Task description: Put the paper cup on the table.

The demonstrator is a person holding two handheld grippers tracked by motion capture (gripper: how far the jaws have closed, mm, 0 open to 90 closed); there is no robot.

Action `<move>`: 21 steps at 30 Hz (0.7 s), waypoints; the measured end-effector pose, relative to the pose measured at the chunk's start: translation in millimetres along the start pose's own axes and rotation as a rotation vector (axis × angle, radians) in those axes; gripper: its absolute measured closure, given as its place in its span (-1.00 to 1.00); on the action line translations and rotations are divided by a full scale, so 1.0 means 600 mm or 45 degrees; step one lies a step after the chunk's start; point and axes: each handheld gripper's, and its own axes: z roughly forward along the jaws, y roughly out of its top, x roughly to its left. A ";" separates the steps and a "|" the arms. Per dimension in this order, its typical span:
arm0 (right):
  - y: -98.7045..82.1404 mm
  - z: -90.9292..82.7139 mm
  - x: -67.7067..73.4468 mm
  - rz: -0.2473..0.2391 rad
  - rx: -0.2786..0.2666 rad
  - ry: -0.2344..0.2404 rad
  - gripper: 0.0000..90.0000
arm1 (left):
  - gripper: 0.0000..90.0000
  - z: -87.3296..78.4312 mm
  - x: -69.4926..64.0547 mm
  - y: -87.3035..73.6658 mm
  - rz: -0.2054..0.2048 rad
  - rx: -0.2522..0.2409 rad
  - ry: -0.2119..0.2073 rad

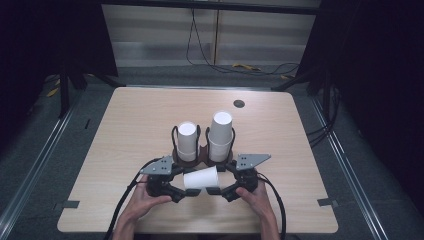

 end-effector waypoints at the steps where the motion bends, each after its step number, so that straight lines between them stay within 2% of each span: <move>1: 0.000 0.000 0.000 -0.001 -0.002 -0.001 -0.57 | -0.27 0.000 0.000 0.000 -0.005 -0.003 0.002; 3: 0.000 -0.001 -0.001 -0.004 -0.008 0.000 -0.55 | -0.27 -0.001 0.001 -0.001 0.001 0.000 0.001; 7: 0.001 -0.001 -0.001 -0.011 -0.018 -0.002 -0.49 | -0.37 0.001 0.003 -0.002 -0.009 0.019 0.033; 12: 0.002 -0.004 0.001 -0.001 -0.023 0.006 -0.46 | -0.41 0.001 0.003 -0.002 -0.013 0.013 0.039; 14: 0.003 -0.005 0.001 -0.007 -0.024 -0.012 -0.46 | -0.48 0.000 0.003 -0.002 -0.011 0.015 0.049; 19: 0.004 -0.013 -0.001 -0.004 -0.025 -0.048 -0.45 | -0.66 -0.001 0.006 -0.001 -0.045 0.009 0.092; 21: 0.004 -0.016 -0.002 0.003 -0.026 -0.068 -0.46 | -0.66 0.001 0.006 -0.003 -0.058 0.026 0.098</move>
